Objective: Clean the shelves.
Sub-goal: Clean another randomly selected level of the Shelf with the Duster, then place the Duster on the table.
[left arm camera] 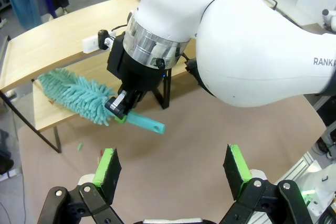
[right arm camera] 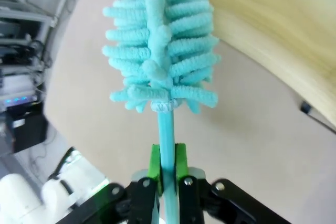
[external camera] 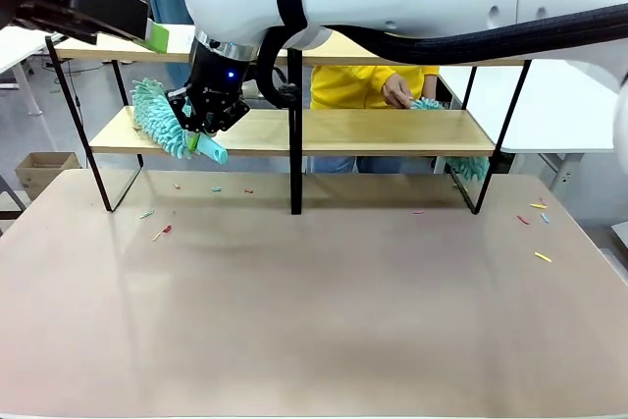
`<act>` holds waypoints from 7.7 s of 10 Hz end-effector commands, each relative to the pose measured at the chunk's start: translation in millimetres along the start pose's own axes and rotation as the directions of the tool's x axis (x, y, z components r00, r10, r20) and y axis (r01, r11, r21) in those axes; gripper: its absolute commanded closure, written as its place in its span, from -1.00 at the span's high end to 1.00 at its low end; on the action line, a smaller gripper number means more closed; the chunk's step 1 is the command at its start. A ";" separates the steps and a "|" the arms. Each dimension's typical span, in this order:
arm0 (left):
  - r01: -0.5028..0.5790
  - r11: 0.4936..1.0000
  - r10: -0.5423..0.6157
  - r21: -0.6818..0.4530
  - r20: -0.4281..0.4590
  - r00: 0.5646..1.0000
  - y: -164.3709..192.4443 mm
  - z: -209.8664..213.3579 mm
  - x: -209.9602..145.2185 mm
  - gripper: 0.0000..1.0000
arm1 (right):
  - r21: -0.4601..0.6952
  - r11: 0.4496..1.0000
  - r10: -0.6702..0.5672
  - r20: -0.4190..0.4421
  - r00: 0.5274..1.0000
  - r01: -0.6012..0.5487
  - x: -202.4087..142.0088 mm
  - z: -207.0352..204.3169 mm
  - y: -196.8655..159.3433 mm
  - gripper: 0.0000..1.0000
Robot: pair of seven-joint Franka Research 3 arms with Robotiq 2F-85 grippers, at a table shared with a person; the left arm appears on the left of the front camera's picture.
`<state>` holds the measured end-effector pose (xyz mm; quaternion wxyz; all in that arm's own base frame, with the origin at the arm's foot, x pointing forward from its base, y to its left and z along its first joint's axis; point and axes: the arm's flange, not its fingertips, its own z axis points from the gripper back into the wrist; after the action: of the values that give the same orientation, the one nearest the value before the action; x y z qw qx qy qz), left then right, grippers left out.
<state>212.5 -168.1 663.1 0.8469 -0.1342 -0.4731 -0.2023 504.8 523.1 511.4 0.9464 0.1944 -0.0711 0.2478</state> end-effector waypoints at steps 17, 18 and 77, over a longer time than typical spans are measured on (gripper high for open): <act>0.000 1.000 0.000 0.001 0.008 1.000 0.6 0.3 -1.3 1.00 | 0.348 0.857 0.495 -0.351 0.795 -0.379 -95.0 103.1 -128.4 -0.75; 0.000 1.000 0.000 0.001 0.008 1.000 0.6 0.3 -1.3 1.00 | 0.314 0.891 0.439 -0.411 0.799 -0.328 -120.9 115.6 -143.0 -0.75; -0.374 0.349 0.456 -0.859 -0.193 0.869 265.8 -111.6 -193.1 1.00 | 0.081 0.753 0.658 -0.060 0.751 -0.653 -397.9 160.6 -320.7 -0.75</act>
<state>332.6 85.8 380.9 0.6573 -0.6791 -0.2933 -0.1440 304.9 16.3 472.9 0.7995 0.1460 -0.0916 0.5755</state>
